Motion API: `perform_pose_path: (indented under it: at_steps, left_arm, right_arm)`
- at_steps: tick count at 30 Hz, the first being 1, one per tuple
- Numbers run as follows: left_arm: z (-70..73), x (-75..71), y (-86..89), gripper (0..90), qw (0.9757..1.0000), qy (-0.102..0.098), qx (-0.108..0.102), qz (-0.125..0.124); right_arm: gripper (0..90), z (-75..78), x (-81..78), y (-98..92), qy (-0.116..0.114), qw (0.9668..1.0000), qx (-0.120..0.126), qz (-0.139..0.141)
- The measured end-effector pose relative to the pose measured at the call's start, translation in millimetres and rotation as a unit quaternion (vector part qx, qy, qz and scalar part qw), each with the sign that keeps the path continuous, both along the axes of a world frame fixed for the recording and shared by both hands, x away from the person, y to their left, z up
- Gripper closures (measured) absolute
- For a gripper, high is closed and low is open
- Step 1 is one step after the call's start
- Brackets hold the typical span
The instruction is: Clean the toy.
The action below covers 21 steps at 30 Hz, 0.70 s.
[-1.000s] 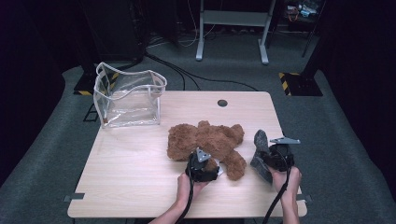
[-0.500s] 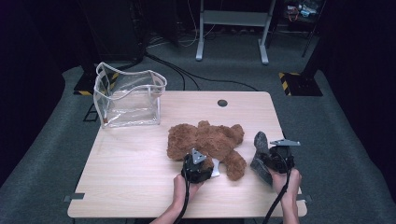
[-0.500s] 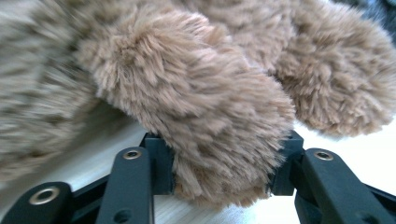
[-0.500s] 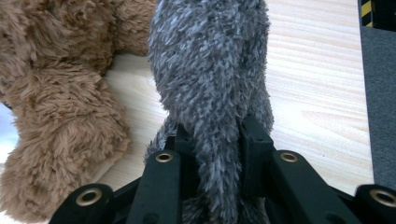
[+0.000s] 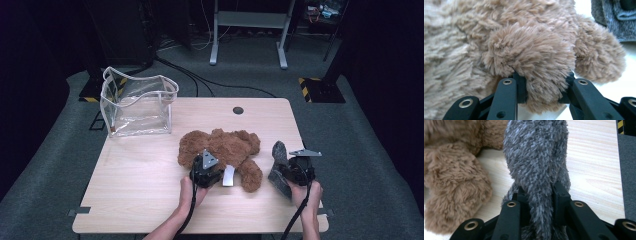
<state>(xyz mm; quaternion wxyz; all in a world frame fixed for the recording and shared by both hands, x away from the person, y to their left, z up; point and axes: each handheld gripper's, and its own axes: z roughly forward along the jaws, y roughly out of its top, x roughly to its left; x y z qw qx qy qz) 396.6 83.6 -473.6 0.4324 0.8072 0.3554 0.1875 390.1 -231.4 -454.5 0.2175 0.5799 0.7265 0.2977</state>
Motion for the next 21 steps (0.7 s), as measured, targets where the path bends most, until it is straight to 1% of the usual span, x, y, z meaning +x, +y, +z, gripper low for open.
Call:
perform_pose_path:
  at_steps: [3, 6, 7, 8, 9, 11, 14, 17, 18, 19, 20, 21]
  left_arm:
    - [8.0, 7.2, 2.2, 69.4, 0.9998, -0.008, 0.008, -0.015]
    - [14.7, 14.5, 4.3, 69.6, 0.9995, -0.019, 0.012, -0.024]
    - [17.2, 16.7, 4.9, 69.7, 0.9994, -0.018, 0.014, -0.027]
    - [19.2, 19.7, 5.4, 69.8, 0.9992, -0.023, 0.014, -0.03]
    - [21.6, 22.4, 5.9, 69.8, 0.9991, -0.024, 0.015, -0.031]
    - [27.1, 27.8, 6.8, 69.8, 0.9987, -0.03, 0.015, -0.039]
    - [35.9, 34.5, 6.9, 69.9, 0.9978, -0.036, 0.023, -0.05]
    - [42.2, 39.6, 6.0, 69.9, 0.9971, -0.041, 0.023, -0.059]
    - [44.9, 40.9, 6.3, 70.1, 0.9969, -0.04, 0.026, -0.063]
    - [46.4, 41.4, 5.4, 70.1, 0.9969, -0.041, 0.022, -0.063]
    - [48.6, 42.3, 5.1, 70.3, 0.9965, -0.047, 0.023, -0.066]
    - [51.0, 42.4, 4.5, 70.3, 0.9964, -0.047, 0.017, -0.068]
  right_arm:
    - [72.5, -0.3, 0.2, -1.8, -0.002, 1.0, -0.001, 0.007]
    - [72.5, 0.3, 0.4, -1.4, -0.001, 1.0, 0.001, 0.004]
    - [72.4, 0.5, 0.8, -1.7, -0.003, 1.0, -0.001, 0.005]
    - [72.4, 0.5, 1.0, -1.3, -0.004, 1.0, 0.0, 0.004]
    - [72.4, 0.7, 1.0, -1.5, -0.004, 1.0, 0.0, 0.006]
    - [72.3, 0.8, 1.4, -1.4, -0.005, 1.0, 0.0, 0.006]
    - [72.3, 1.2, 1.6, -1.0, -0.003, 1.0, 0.0, 0.005]
    - [72.2, 2.0, 1.8, -0.5, -0.003, 1.0, 0.001, 0.003]
    - [72.2, 2.2, 2.2, -1.0, -0.005, 1.0, -0.002, 0.005]
    - [72.2, 2.5, 2.3, -1.0, -0.005, 1.0, -0.002, 0.005]
    - [72.2, 3.0, 2.3, -0.7, -0.004, 1.0, 0.0, 0.003]
    - [72.1, 3.2, 2.3, -1.1, -0.004, 1.0, -0.002, 0.005]
